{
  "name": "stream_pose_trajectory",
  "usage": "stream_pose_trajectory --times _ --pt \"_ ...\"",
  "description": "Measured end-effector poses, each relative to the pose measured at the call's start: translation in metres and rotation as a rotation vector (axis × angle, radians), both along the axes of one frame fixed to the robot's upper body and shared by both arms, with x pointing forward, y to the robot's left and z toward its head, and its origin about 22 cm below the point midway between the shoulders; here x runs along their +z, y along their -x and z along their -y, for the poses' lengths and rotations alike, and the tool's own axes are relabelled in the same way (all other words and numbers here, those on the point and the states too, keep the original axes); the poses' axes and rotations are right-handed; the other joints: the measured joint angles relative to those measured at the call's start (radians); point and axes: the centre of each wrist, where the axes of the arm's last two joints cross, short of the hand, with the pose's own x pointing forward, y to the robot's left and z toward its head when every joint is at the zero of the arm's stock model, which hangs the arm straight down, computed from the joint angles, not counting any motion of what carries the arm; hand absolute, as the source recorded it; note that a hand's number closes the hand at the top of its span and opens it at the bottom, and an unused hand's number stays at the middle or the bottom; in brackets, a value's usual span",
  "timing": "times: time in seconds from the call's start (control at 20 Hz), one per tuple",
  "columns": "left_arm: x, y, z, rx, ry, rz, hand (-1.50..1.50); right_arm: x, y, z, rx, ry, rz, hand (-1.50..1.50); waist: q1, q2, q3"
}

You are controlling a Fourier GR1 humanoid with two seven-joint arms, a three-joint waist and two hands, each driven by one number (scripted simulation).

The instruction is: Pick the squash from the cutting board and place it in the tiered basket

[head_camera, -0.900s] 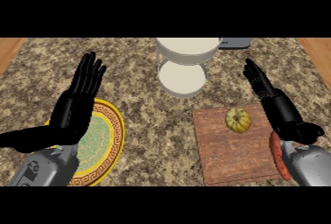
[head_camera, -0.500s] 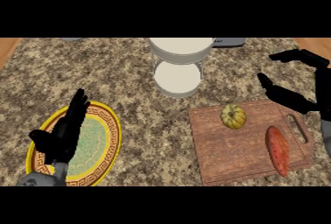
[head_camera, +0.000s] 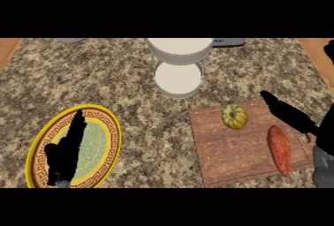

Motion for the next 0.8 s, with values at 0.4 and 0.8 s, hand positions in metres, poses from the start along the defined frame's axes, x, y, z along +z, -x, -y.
stream_pose_trajectory --times 0.4,0.8 --pt "0.000 0.000 -0.001 0.022 -0.022 0.011 0.00 -0.036 0.031 -0.022 -0.162 0.158 -0.429 -1.50 -0.003 0.001 -0.004" --pt "0.000 -0.004 0.005 -0.006 -0.030 0.015 0.00 -0.045 0.039 -0.065 -0.455 0.409 -0.675 -1.50 0.027 0.006 -0.004"
